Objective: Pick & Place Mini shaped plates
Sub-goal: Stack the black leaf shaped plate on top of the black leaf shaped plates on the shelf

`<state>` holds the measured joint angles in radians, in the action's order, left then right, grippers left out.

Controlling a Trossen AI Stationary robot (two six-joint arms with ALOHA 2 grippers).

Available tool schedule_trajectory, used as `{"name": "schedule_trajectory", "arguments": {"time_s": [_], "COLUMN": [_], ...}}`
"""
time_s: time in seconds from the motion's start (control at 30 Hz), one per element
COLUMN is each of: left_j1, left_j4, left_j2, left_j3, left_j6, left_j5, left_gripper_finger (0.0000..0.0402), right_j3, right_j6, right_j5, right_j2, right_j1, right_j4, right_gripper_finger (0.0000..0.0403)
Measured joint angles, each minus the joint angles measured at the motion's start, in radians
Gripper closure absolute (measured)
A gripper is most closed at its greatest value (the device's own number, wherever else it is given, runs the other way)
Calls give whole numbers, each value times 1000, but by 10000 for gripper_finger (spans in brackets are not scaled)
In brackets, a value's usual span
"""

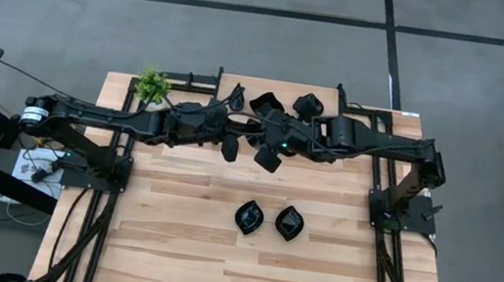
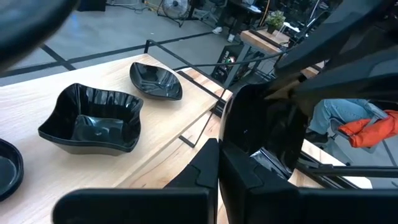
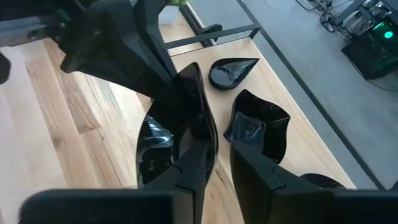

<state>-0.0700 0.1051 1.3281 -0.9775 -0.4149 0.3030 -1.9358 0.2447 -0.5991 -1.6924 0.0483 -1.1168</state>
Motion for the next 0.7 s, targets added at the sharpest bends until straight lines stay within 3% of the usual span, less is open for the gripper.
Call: {"name": "schedule_trajectory", "arguments": {"time_s": [0.33, 0.7], "left_j1": [1, 0], "left_j4": [-2, 24], "left_j2": [0, -7], "left_j3": [0, 0], "left_j6": [16, 53], "left_j5": [-1, -9], "left_gripper_finger": [396, 355], "right_j3": [0, 0], "right_j6": [0, 18], "right_j5": [15, 29], "right_j2": [0, 0], "right_j1": [0, -5], "right_j4": [-2, 2], "right_gripper_finger": [397, 401]}}
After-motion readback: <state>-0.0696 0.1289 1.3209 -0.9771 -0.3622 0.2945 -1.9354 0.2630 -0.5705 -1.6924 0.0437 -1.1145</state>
